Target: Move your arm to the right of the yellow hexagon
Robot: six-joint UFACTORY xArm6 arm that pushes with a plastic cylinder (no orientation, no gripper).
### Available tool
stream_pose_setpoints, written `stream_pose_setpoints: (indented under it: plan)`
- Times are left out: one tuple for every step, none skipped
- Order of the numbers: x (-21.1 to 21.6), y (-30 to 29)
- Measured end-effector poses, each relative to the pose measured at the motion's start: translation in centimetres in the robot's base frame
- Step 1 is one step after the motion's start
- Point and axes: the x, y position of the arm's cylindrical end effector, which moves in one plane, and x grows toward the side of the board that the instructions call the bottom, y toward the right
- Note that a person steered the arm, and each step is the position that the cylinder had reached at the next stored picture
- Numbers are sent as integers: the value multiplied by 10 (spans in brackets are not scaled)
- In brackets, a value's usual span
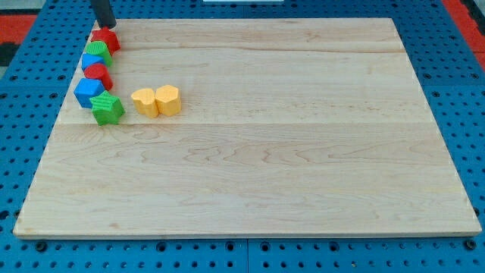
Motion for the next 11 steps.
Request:
stream_pose_setpoints:
  plan:
    - [12,6]
    - [57,34]
    - [96,78]
    - [83,131]
    - [98,132]
    - [136,122]
    - [139,125]
    - [139,130]
    - [139,154]
    - [135,168]
    - [135,176]
